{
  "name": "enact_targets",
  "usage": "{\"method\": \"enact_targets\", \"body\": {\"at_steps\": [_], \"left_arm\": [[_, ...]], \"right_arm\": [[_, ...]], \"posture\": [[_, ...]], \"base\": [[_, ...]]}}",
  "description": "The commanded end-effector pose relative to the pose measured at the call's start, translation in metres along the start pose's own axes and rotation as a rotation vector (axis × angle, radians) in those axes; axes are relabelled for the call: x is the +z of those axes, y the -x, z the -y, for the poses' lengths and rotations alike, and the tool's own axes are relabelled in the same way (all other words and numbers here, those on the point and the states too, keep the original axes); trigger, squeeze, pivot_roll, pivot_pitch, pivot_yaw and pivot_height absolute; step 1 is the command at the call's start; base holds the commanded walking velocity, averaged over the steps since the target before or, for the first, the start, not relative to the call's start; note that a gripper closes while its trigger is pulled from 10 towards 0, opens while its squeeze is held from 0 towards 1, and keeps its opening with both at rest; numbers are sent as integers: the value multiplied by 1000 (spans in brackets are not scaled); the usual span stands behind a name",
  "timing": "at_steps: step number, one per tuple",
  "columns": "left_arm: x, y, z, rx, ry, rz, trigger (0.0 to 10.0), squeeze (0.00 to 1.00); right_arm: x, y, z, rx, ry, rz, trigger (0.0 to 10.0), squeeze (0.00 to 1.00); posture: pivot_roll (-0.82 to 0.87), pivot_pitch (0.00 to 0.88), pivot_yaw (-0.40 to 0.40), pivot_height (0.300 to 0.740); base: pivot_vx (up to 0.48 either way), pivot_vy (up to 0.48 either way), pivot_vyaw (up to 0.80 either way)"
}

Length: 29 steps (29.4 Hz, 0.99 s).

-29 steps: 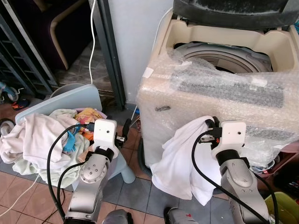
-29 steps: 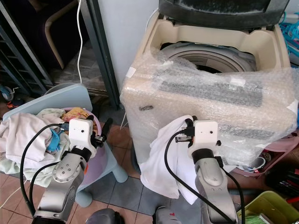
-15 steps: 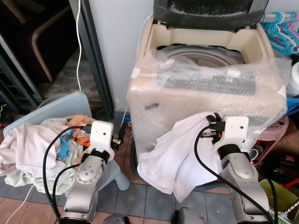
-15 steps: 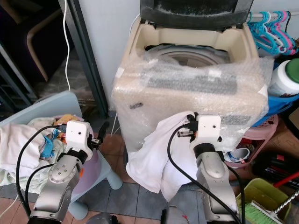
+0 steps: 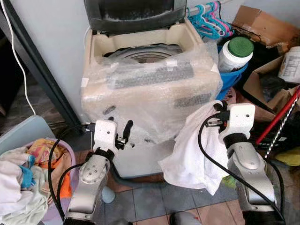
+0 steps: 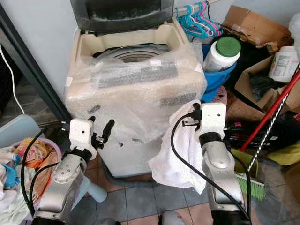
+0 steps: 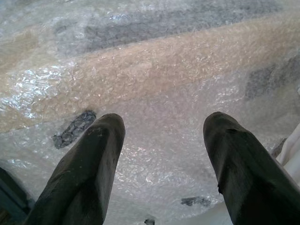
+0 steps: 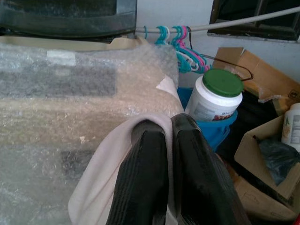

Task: Clothes washing

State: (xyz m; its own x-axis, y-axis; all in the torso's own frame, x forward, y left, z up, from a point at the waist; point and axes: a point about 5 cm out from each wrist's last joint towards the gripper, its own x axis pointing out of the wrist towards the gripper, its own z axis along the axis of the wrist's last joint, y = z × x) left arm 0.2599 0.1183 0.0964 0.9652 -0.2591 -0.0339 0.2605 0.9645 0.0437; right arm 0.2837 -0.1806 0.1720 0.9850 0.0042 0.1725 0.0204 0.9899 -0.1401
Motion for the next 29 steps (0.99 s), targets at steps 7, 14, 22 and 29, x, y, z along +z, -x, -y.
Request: {"method": "enact_targets", "body": {"at_steps": [7, 14, 22, 29], "left_arm": [[1, 3, -7, 44, -20, 5, 10000, 0], [-1, 10, -12, 68, -29, -8, 10000, 0], [-10, 19, -18, 96, 6, -64, 10000, 0], [-8, 16, -16, 89, 2, -61, 10000, 0]], "right_arm": [[54, -22, -15, 188, 22, 230, 10000, 0], [57, -24, -19, 190, 7, 242, 10000, 0], [78, -45, -20, 233, 49, 325, 10000, 0], [105, -71, -16, 241, 82, 402, 10000, 0]], "posture": [[-49, 32, 63, 740], [-42, 32, 63, 740], [-38, 39, 66, 740], [-33, 49, 57, 740]], "base": [[0, 0, 195], [0, 0, 636], [247, 0, 436], [259, 0, 0]]}}
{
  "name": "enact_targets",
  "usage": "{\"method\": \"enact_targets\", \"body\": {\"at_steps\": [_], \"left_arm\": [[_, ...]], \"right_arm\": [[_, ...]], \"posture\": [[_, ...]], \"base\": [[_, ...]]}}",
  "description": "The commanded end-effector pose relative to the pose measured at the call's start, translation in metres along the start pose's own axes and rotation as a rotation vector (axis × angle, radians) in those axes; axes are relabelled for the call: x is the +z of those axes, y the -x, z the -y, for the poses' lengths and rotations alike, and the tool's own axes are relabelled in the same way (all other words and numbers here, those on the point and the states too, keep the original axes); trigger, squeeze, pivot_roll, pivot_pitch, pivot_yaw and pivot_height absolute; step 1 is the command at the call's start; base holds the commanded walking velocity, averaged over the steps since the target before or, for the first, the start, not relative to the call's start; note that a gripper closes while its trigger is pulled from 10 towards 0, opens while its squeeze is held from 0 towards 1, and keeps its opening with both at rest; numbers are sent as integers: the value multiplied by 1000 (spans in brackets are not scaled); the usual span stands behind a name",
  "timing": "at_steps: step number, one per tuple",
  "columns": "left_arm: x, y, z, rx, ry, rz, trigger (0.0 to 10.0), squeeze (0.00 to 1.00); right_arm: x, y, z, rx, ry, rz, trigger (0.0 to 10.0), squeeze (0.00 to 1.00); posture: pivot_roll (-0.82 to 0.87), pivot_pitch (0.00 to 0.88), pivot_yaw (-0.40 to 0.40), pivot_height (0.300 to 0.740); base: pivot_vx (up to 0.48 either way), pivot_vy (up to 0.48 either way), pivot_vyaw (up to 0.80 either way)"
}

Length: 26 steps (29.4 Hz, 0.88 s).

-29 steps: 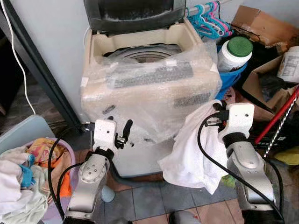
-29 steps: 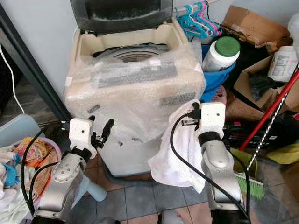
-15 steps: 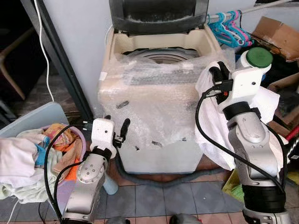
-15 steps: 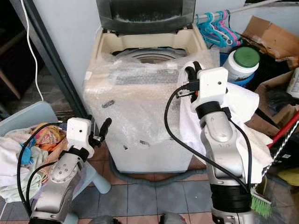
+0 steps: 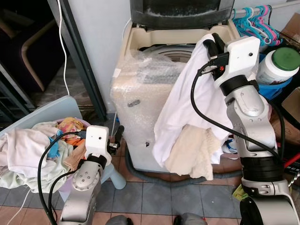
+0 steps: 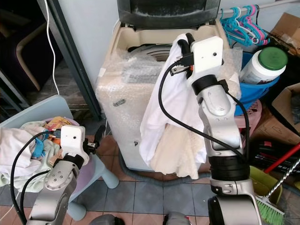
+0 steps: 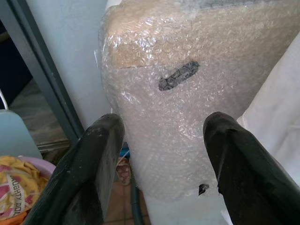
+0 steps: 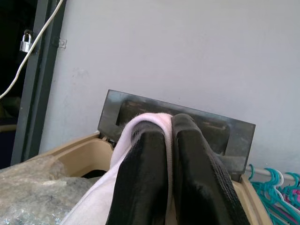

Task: Clothes washing

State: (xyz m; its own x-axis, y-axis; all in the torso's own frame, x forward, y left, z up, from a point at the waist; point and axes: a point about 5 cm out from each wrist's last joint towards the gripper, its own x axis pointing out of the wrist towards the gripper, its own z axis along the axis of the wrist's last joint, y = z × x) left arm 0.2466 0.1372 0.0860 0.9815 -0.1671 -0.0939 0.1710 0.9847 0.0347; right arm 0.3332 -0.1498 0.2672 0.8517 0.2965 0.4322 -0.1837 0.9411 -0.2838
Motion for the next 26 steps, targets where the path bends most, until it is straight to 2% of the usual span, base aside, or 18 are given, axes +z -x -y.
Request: {"method": "enact_targets", "body": {"at_steps": [1, 6, 11, 16, 20, 22, 23, 25, 26], "left_arm": [[3, -1, -1, -1, -13, 3, 10000, 0], [4, 0, -1, 5, -2, 5, 10000, 0], [4, 0, 0, 7, 0, 0, 10000, 0], [3, 0, 0, 12, 4, -12, 10000, 0], [3, 0, 1, 3, 1, -11, 10000, 0], [4, -1, 1, 0, 1, -9, 10000, 0], [3, 0, 1, 5, -1, -12, 10000, 0], [3, 0, 0, 7, -2, -13, 10000, 0], [3, 1, -1, 12, -3, -15, 10000, 0]], "right_arm": [[13, -9, 5, -5, 18, 64, 10000, 0], [30, -38, 14, 11, 55, 138, 10000, 0], [39, -52, 18, 25, 70, 171, 10000, 0], [54, -76, 19, 56, 81, 227, 10000, 0], [78, -96, 22, 72, 103, 281, 10000, 0], [95, -106, 25, 69, 108, 319, 10000, 0], [111, -114, 28, 65, 126, 355, 10000, 0], [117, -116, 29, 64, 137, 368, 10000, 0], [131, -121, 29, 70, 166, 404, 10000, 0]], "posture": [[-33, 49, 57, 740], [-21, 55, 51, 740], [-20, 59, 45, 740], [-19, 61, 41, 740], [-10, 61, 37, 740], [-5, 61, 33, 740], [3, 60, 29, 740], [3, 60, 29, 740], [13, 58, 20, 740]], "base": [[266, 0, 0], [285, 0, 0], [300, 0, 0], [217, 0, 0], [0, 0, 0], [135, 0, 0], [247, 0, 0], [247, 0, 0], [251, 0, 0]]}}
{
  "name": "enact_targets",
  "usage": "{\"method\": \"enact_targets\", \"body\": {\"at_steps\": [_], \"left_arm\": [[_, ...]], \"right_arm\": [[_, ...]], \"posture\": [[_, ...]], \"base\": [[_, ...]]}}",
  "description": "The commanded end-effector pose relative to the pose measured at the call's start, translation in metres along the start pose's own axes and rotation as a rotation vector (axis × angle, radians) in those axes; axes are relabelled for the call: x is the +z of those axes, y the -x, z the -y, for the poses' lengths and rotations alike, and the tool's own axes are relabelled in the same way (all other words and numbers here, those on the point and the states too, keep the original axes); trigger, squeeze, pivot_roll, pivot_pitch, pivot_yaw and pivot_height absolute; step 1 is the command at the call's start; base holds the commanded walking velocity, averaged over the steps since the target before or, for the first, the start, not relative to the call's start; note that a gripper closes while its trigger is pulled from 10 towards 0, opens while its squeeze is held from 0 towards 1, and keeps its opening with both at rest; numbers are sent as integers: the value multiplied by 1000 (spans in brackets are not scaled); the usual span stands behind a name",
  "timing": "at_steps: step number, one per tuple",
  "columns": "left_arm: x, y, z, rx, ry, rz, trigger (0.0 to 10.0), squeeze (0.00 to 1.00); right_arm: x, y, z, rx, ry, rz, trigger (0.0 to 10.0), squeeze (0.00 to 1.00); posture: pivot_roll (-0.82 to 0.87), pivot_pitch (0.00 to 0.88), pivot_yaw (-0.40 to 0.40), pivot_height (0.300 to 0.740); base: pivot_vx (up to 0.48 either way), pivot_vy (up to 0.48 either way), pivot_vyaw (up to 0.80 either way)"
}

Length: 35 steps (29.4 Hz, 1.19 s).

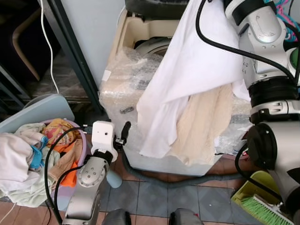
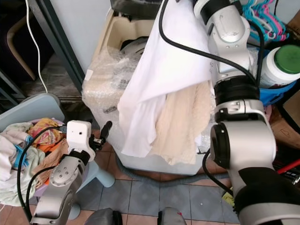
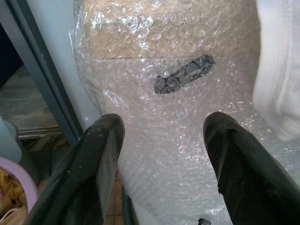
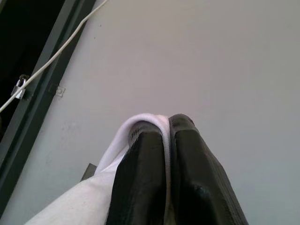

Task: Clothes washing

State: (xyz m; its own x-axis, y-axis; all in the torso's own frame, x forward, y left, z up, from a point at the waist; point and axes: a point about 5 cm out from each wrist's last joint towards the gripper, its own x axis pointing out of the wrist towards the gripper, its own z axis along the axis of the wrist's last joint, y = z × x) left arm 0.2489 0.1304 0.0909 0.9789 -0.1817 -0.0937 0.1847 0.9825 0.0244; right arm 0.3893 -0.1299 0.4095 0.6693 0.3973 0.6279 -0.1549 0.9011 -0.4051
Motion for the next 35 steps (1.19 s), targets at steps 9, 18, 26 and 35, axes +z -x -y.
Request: {"method": "enact_targets", "body": {"at_steps": [9, 18, 26, 35], "left_arm": [[-2, 7, -8, 39, -7, -11, 10000, 0], [-3, 8, -7, 27, 3, -13, 10000, 0], [-3, 7, -6, 30, 1, -20, 10000, 0], [-4, 6, -4, 28, -4, -30, 10000, 0]], "right_arm": [[51, -28, 3, 34, 98, 183, 10000, 0], [35, -23, -3, 52, 93, 149, 10000, 0], [1, -9, 5, -13, 95, -10, 10000, 0], [-75, 37, -13, 143, -30, -360, 10000, 0]], "posture": [[25, 57, 7, 740], [22, 63, 15, 740], [22, 65, 12, 740], [18, 62, 11, 740]], "base": [[303, 0, 0], [378, 0, 0], [121, 0, 0], [0, 0, 0]]}}
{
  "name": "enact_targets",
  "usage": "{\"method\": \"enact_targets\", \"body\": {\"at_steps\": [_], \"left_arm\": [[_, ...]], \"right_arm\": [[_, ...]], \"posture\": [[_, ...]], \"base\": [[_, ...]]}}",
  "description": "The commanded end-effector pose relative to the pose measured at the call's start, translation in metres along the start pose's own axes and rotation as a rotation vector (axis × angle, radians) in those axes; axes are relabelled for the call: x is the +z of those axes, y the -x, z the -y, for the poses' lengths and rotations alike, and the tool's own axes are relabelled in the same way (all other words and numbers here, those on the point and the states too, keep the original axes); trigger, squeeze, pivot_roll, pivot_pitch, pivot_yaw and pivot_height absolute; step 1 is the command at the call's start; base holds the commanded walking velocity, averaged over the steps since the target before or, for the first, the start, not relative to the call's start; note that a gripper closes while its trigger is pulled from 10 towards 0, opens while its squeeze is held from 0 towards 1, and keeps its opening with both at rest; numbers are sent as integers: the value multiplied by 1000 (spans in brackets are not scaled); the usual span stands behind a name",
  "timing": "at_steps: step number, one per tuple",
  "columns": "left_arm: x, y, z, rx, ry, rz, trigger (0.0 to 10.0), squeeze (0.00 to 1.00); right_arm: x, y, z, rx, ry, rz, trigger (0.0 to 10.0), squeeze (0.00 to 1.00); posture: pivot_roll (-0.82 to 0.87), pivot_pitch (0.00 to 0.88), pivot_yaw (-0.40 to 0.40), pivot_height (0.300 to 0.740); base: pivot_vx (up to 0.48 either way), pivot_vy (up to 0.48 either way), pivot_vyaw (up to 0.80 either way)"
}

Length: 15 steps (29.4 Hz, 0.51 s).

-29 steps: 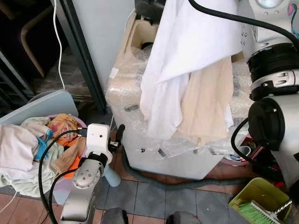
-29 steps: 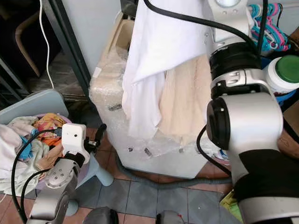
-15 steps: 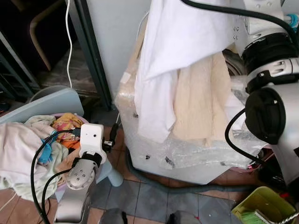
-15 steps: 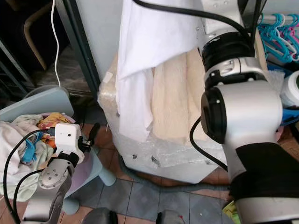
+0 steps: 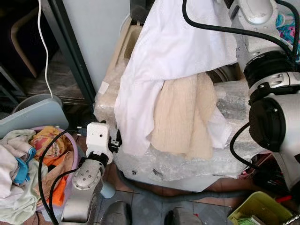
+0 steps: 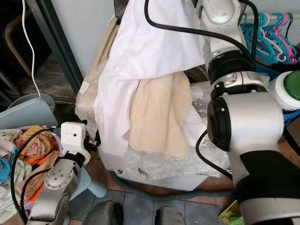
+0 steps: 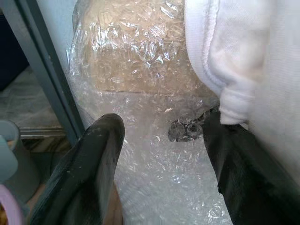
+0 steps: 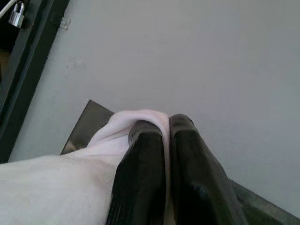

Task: Clothes washing

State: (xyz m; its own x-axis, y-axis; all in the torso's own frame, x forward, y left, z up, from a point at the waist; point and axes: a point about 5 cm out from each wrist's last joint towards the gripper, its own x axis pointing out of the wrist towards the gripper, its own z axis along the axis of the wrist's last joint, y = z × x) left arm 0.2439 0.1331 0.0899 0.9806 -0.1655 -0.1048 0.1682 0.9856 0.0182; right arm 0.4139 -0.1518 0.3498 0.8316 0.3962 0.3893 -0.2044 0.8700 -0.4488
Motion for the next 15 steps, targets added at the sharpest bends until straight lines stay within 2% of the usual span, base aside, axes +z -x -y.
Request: {"method": "enact_targets", "body": {"at_steps": [1, 4, 9, 11, 12, 15], "left_arm": [[-2, 0, -2, 12, -11, -18, 10000, 0], [-2, 0, -2, 9, -8, -20, 10000, 0], [-3, -1, -2, -1, -13, -25, 10000, 0], [-3, -3, -2, -6, -14, -26, 10000, 0], [-3, -3, -1, -7, -15, -25, 10000, 0], [-2, -4, 0, -10, -17, -22, 10000, 0]], "right_arm": [[-19, 4, -15, 81, -40, -94, 10000, 0], [-54, 23, -21, 114, -40, -219, 10000, 0], [-71, 36, -19, 110, -85, -293, 10000, 0], [-79, 42, -21, 137, -76, -332, 10000, 0], [-80, 43, -20, 128, -67, -336, 10000, 1000], [-70, 43, -16, 126, -68, -236, 10000, 1000]], "posture": [[18, 62, 11, 740], [15, 63, 11, 740], [3, 58, 23, 740], [4, 56, 26, 740], [4, 56, 26, 740], [5, 54, 27, 740]], "base": [[0, 0, 0], [0, 0, 0], [0, 0, 0], [0, 0, 0], [0, 0, 0], [0, 0, 0]]}}
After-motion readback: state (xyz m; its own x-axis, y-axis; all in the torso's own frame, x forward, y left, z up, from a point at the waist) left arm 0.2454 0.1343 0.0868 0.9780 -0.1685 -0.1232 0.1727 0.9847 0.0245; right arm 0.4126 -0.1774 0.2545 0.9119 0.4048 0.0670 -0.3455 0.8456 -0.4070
